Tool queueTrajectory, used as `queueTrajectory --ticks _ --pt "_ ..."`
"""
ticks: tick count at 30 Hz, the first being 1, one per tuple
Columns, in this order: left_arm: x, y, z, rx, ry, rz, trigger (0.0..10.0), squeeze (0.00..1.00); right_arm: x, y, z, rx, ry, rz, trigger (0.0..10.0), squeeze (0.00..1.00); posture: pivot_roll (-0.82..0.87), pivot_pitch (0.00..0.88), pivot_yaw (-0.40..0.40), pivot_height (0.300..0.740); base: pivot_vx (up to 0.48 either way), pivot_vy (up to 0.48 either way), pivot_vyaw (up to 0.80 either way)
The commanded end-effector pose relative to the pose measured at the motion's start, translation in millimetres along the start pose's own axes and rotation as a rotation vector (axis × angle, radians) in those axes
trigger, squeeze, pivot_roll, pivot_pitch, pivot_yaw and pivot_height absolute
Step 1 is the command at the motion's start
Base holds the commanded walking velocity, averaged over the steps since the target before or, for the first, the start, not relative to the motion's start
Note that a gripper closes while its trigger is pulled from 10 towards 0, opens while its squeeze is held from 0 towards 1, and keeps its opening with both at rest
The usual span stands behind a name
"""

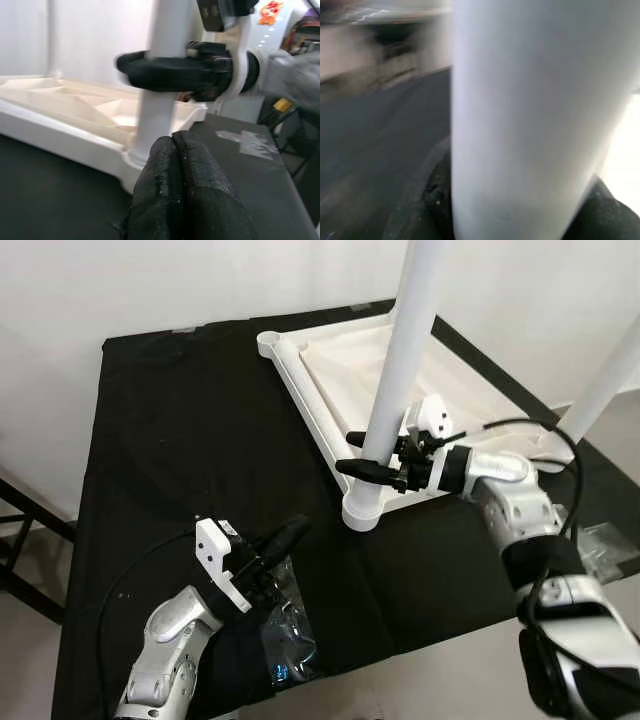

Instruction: Building children table

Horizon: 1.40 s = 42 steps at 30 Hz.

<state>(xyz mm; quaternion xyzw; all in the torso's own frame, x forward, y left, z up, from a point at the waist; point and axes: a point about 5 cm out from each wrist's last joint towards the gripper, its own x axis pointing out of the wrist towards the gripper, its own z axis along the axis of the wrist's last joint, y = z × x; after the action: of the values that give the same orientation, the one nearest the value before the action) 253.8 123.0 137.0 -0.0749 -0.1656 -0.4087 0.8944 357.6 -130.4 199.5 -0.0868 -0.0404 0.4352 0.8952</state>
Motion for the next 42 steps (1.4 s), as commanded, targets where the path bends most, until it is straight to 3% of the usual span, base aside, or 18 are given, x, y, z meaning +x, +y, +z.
queueTrajectory --ticks 1,2,3,5,11,12,13,14,15,16,25,26,28,37,38,39,40,42 --pt "-1.1 -2.8 -0.5 -0.004 0.005 -0.011 10.0 0.0 0.9 14.4 -42.9 0.032 0.208 -0.145 0.0 0.0 0.02 0.154 -0.047 0.74 0.0 0.0 0.0" --pt "-1.1 -2.5 0.0 -0.004 0.005 -0.011 10.0 0.0 8.6 45.5 -54.8 0.142 0.219 -0.268 0.0 0.0 0.03 0.161 -0.041 0.74 0.0 0.0 0.0" --pt "-1.1 -2.5 0.0 -0.004 0.005 -0.011 10.0 0.0 8.6 45.5 -54.8 0.142 0.219 -0.268 0.0 0.0 0.03 0.161 -0.041 0.74 0.0 0.0 0.0" --pt "-1.8 -1.3 -1.3 0.0 0.013 -0.014 10.0 0.0 21.0 89.2 -55.7 0.167 0.227 -0.327 0.0 0.0 0.02 0.136 -0.026 0.74 0.0 0.0 0.0" --pt "-0.7 -0.3 -4.2 -0.011 0.016 -0.015 10.0 0.0 25.5 79.9 -53.2 0.079 0.257 -0.312 0.0 0.0 0.02 0.122 -0.037 0.74 0.0 0.0 0.0" --pt "-0.8 0.1 -4.1 -0.008 0.014 -0.011 10.0 0.0 25.2 77.6 -52.2 0.068 0.269 -0.324 3.1 0.0 0.03 0.119 -0.039 0.74 0.0 0.0 0.0" --pt "-0.8 0.1 -4.1 -0.008 0.014 -0.011 10.0 0.0 25.2 77.6 -52.2 0.068 0.269 -0.324 3.1 0.0 0.03 0.119 -0.039 0.74 0.0 0.0 0.0" --pt "-0.8 0.4 -4.0 -0.005 0.013 -0.007 10.0 0.0 24.7 74.6 -51.4 0.053 0.283 -0.344 10.0 0.0 0.03 0.119 -0.039 0.74 0.0 0.0 0.0" --pt "-0.8 0.4 -4.0 -0.005 0.013 -0.007 10.0 0.0 24.7 74.6 -51.4 0.053 0.283 -0.344 10.0 0.0 0.03 0.119 -0.039 0.74 0.0 0.0 0.0" --pt "-0.9 0.7 -3.9 -0.003 0.014 -0.006 10.0 0.0 24.8 73.4 -48.8 0.04 0.29 -0.35 10.0 1.0 0.03 0.119 -0.037 0.74 0.0 0.0 0.0" --pt "0.4 1.0 -3.8 -0.006 0.014 -0.013 10.0 0.0 29.1 54.3 -19.0 0.001 0.208 -0.295 10.0 1.0 0.02 0.126 -0.03 0.74 0.0 0.0 0.0" --pt "1.0 0.8 -3.7 -0.006 0.012 -0.012 10.0 0.0 29.6 47.9 -10.1 -0.052 0.169 -0.211 10.0 0.0 0.02 0.128 -0.037 0.74 0.0 0.0 0.0" --pt "2.1 0.1 -3.5 -0.007 0.007 -0.009 10.0 0.0 28.5 26.2 0.1 -0.128 0.163 -0.097 10.0 0.0 0.02 0.128 -0.04 0.74 0.0 0.0 0.0" --pt "2.6 -1.3 -3.2 -0.01 0.002 -0.008 10.0 0.0 25.2 9.9 13.3 -0.131 0.122 0.193 10.0 0.0 0.03 0.128 -0.039 0.74 0.0 0.0 0.0" --pt "2.3 -1.8 -3.0 -0.011 0.001 -0.009 10.0 0.0 25.7 2.6 18.4 -0.08 0.096 0.238 8.0 0.0 0.04 0.13 -0.039 0.74 0.0 0.0 0.0" --pt "2.3 -1.8 -3.0 -0.011 0.001 -0.009 10.0 0.0 25.7 2.6 18.4 -0.08 0.096 0.238 8.0 0.0 0.04 0.13 -0.039 0.74 0.0 0.0 0.0" --pt "2.2 -2.0 -2.9 -0.011 0.001 -0.009 10.0 0.0 25.7 0.1 20.0 -0.067 0.086 0.249 6.2 0.0 0.04 0.13 -0.04 0.74 0.0 0.0 0.0" --pt "2.1 -2.4 -2.9 -0.011 0.001 -0.009 10.0 0.0 25.0 -4.5 19.8 -0.026 0.077 0.26 0.0 0.0 0.04 0.13 -0.04 0.74 0.0 0.0 0.0"
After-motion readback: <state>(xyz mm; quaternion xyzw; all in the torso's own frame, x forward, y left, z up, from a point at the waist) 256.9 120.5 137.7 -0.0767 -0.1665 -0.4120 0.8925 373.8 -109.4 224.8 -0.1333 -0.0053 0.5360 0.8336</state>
